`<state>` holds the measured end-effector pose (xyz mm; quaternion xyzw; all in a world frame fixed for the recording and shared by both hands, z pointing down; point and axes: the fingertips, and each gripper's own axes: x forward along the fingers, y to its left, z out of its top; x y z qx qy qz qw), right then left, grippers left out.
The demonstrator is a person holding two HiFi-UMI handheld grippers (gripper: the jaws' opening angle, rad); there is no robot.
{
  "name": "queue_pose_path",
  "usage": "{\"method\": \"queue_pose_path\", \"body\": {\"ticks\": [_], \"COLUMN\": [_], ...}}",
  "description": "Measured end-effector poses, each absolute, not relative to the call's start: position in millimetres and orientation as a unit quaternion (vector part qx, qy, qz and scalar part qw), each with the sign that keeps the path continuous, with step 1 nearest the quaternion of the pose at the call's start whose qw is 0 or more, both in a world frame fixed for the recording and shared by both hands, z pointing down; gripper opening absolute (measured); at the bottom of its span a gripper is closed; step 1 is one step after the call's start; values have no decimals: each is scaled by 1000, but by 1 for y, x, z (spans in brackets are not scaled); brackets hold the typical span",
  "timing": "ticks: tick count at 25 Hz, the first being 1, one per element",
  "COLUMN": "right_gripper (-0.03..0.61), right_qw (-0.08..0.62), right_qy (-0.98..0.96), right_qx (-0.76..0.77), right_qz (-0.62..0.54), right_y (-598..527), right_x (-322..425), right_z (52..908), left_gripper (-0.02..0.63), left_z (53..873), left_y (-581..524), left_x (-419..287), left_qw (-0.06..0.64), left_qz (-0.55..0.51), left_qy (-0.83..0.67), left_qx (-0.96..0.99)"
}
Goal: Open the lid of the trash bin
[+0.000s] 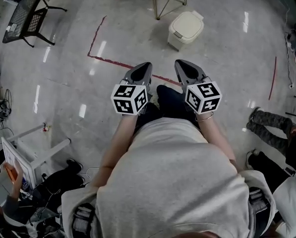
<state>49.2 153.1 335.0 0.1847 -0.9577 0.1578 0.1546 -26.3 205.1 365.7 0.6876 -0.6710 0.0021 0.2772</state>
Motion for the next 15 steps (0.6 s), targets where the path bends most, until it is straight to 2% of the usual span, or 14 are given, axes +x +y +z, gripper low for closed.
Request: {"method": "queue_pose_path", "body": {"ticks": [9,15], "right_gripper": [8,8], "right_qw": [159,154], "right_qy": [-951,-950], "right_qx": [212,218], "right_qz": [159,164], "right_y": [98,35], "right_x": [13,-21], "right_z": [341,345], "left_gripper": [9,9], "left_z": [378,381], "left_y": [161,92], "left_x": [-64,-101], "left_qw": [294,294], "left_qz": [2,13], "left_qy": [-655,-643], "left_qx": [697,707]}}
